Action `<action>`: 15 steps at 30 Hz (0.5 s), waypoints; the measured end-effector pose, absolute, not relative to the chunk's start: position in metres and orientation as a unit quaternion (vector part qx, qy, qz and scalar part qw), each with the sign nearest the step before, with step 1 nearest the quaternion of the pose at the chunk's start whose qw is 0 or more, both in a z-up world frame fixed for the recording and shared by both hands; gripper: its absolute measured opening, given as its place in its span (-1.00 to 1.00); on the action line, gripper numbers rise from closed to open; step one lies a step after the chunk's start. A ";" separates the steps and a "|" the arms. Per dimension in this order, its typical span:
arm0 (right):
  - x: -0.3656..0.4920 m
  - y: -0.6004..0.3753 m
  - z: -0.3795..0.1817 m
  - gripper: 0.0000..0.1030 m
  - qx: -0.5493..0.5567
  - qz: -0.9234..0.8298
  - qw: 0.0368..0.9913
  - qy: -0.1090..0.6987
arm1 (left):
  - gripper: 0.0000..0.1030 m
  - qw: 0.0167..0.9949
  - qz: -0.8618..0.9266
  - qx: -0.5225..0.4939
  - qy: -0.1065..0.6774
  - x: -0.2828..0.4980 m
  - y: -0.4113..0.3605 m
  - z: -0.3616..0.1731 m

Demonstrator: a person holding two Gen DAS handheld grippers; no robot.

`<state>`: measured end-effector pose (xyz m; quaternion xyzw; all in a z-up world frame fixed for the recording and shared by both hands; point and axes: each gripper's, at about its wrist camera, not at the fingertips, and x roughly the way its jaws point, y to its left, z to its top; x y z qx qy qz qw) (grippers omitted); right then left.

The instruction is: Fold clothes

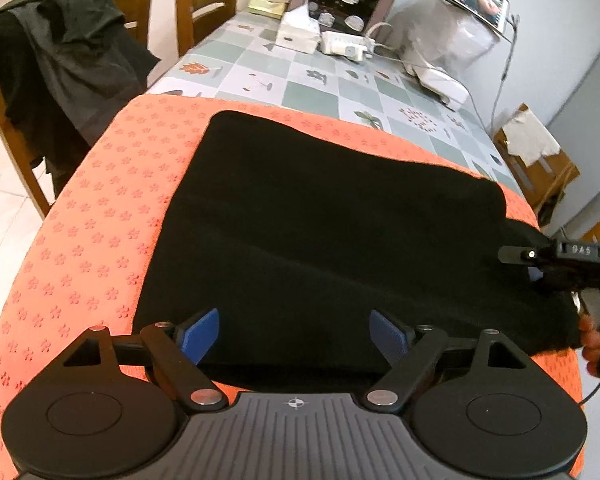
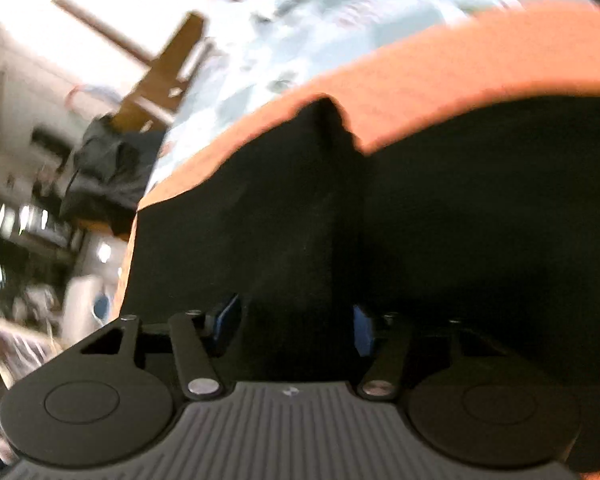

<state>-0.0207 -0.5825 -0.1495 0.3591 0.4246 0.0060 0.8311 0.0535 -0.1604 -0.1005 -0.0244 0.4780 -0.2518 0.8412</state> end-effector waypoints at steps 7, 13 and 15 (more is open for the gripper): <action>0.000 -0.594 -0.165 0.21 0.353 -0.005 0.838 0.415 | 0.64 0.842 -0.247 -0.028 0.478 0.049 -0.166 -0.097; 0.000 -0.597 -0.161 -0.47 0.371 0.007 0.833 0.410 | 0.70 0.837 -0.284 -0.005 0.468 0.039 -0.187 -0.089; -0.007 -0.600 -0.157 -0.38 0.379 0.002 0.833 0.403 | 0.70 0.832 -0.301 0.001 0.466 0.039 -0.197 -0.087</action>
